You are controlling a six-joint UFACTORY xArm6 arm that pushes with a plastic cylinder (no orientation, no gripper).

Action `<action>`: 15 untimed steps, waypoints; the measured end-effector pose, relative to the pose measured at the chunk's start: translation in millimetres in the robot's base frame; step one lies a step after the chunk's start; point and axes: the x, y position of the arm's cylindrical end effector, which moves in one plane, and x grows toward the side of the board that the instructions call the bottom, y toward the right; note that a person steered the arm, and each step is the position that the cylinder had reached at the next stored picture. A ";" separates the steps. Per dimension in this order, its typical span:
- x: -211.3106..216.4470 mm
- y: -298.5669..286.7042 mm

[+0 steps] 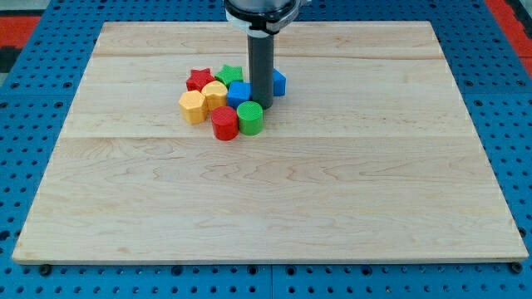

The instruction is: Push the red circle along with green circle closer to the blue triangle

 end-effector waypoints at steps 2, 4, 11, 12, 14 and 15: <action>7.5 48.7; 83.4 59.2; 62.8 -101.9; 62.8 -93.3; 62.8 -84.3; 62.8 -85.9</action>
